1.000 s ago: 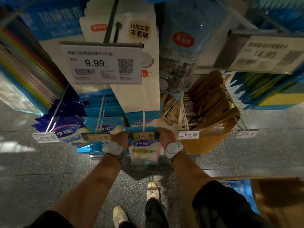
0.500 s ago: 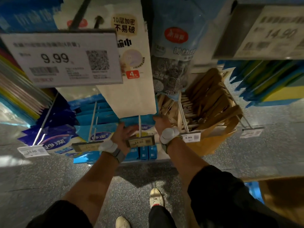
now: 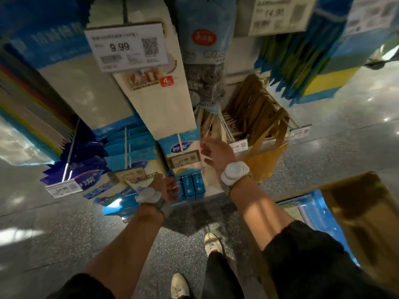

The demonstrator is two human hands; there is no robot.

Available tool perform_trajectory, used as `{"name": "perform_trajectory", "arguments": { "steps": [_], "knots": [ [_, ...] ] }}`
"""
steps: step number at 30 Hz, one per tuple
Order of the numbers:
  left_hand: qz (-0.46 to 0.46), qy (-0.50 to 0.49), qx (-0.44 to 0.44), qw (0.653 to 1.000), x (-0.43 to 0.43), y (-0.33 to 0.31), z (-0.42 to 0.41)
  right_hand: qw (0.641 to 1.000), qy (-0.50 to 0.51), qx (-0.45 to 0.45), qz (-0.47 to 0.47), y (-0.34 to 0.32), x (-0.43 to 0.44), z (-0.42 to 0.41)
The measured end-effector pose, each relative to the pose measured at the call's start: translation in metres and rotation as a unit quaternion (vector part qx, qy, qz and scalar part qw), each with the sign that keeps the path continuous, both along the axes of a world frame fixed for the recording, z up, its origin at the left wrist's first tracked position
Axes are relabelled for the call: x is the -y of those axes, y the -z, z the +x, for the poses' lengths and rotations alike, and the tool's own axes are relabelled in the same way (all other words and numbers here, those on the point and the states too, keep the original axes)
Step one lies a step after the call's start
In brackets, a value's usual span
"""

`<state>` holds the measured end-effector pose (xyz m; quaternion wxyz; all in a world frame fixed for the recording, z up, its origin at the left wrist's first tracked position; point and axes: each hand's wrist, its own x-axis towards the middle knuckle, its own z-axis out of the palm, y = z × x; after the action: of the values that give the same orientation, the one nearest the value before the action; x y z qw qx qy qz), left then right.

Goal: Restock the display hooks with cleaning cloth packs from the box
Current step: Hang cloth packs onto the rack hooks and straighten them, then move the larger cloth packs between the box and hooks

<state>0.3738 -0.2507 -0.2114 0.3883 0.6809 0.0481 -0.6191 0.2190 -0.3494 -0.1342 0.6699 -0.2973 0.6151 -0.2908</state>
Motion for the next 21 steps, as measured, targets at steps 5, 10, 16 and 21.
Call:
{"name": "perform_trajectory", "arguments": {
  "steps": [5,10,16,21],
  "knots": [
    [0.030,0.059,-0.023,0.998,-0.037,-0.036,-0.033,0.999,0.036,0.020,-0.031,-0.017,-0.062,-0.056],
    [-0.031,0.123,0.019,0.992,-0.046,-0.060,-0.097,0.990,0.134,0.037,-0.022,-0.033,-0.115,-0.107],
    [-0.068,0.263,0.069,0.960,-0.059,-0.088,-0.194,0.981,0.189,0.047,0.000,-0.027,-0.167,-0.202],
    [-0.100,0.372,0.110,0.916,-0.069,-0.087,-0.281,0.968,0.249,0.006,0.018,-0.013,-0.210,-0.291]
  ]
}}
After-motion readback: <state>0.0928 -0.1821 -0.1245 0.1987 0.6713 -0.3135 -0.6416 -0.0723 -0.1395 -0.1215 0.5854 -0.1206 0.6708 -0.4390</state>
